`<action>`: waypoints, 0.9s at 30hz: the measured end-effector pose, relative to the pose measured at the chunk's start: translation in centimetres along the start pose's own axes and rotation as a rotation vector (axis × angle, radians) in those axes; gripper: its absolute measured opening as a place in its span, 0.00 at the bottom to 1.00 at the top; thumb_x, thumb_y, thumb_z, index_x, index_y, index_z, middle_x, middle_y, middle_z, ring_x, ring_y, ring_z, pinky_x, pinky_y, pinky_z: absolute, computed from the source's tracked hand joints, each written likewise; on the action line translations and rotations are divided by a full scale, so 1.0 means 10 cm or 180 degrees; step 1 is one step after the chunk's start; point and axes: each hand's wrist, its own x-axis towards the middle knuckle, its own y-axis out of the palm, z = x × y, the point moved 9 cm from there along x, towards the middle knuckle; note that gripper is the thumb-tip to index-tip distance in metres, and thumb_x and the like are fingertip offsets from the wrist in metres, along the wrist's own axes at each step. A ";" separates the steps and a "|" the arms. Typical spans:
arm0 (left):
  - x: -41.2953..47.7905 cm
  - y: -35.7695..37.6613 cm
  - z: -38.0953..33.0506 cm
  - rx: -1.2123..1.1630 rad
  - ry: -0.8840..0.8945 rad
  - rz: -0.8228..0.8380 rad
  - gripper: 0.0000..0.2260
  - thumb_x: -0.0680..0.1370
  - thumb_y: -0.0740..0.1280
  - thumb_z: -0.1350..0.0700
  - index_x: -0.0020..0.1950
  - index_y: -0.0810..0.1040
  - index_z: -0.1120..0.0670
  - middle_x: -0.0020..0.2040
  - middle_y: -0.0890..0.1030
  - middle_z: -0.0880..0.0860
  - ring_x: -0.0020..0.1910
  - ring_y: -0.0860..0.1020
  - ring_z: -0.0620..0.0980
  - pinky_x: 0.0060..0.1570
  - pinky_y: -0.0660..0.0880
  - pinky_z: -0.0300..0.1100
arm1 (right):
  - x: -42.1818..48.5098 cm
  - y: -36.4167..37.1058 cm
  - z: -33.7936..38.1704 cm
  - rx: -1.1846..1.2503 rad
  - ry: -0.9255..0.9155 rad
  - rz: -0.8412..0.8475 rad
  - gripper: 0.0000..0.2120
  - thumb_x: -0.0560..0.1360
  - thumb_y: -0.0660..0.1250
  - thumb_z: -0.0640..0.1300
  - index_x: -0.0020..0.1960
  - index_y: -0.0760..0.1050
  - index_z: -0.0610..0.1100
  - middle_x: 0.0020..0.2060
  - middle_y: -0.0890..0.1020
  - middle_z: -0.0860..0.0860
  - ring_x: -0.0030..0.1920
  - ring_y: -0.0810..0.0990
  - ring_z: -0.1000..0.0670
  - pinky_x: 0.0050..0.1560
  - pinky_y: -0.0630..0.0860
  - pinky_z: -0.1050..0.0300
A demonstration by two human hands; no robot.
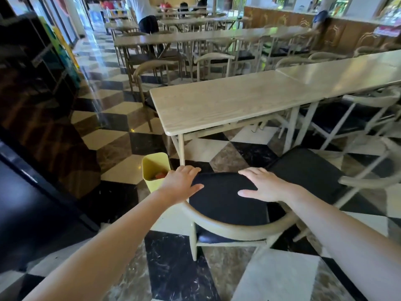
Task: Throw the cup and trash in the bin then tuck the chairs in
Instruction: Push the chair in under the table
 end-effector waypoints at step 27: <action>-0.09 1.99 -0.98 0.0010 0.0036 -0.0878 0.28 0.69 0.62 0.32 0.55 0.75 0.54 0.50 0.78 0.53 0.51 0.70 0.52 0.66 0.60 0.51 | -0.21 1.71 -1.53 0.0131 -0.0702 -0.1469 0.29 0.68 0.60 0.70 0.59 0.75 0.51 0.55 0.77 0.56 0.53 0.74 0.49 0.59 0.59 0.54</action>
